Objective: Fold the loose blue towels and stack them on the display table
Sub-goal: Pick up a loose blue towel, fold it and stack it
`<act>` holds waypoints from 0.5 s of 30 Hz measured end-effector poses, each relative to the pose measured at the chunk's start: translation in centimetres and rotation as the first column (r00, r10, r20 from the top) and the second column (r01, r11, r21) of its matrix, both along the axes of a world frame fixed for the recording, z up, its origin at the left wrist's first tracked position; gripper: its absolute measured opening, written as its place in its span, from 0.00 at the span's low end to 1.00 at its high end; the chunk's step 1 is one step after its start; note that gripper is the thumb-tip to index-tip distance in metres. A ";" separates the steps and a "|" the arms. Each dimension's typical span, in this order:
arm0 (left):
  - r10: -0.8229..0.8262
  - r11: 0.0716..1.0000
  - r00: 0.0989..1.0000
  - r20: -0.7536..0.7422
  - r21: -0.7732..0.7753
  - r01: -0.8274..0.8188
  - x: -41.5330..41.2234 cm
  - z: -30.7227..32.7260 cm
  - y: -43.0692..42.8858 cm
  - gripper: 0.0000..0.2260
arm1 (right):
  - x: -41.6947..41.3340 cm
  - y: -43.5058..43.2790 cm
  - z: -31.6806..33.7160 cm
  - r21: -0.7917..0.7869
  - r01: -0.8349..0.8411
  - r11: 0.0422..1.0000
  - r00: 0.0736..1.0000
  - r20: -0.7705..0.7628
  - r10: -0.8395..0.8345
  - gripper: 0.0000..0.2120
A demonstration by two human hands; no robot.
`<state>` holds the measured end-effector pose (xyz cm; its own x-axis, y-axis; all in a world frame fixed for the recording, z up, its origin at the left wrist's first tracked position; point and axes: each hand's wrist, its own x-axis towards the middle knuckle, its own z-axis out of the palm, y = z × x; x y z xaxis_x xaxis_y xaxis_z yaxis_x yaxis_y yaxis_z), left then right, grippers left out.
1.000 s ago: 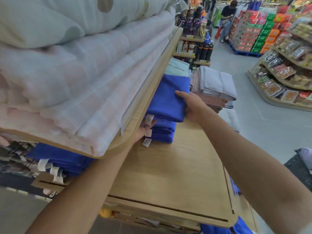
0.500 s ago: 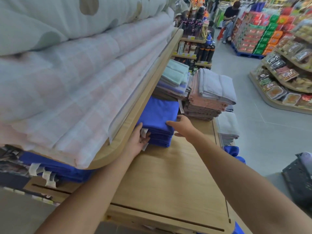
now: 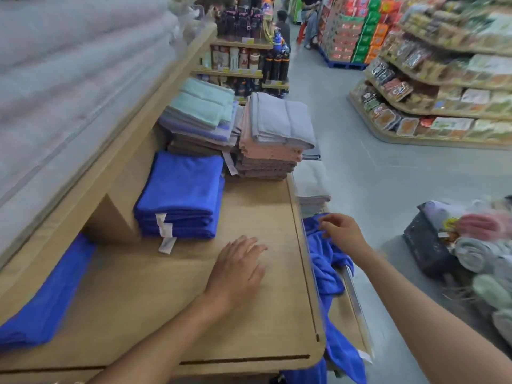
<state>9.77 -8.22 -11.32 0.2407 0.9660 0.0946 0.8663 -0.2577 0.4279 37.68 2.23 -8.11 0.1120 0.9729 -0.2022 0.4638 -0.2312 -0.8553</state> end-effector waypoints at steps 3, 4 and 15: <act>-0.039 0.996 0.990 -0.134 -0.079 0.028 3.3 -1.0 1.7 0.25 | 3.5 -1.9 -5.5 -0.195 0.040 0.980 0.997 0.071 -0.026 0.11; -0.049 0.995 0.985 -0.164 -0.099 0.033 4.3 -1.3 2.3 0.26 | 4.2 -2.5 -7.2 -0.255 0.042 0.966 0.997 0.074 -0.024 0.13; 0.043 0.999 0.941 -0.336 0.001 -0.045 8.1 -3.4 4.3 0.26 | 5.5 -3.4 -14.9 -0.290 -0.095 0.952 0.985 0.111 0.132 0.31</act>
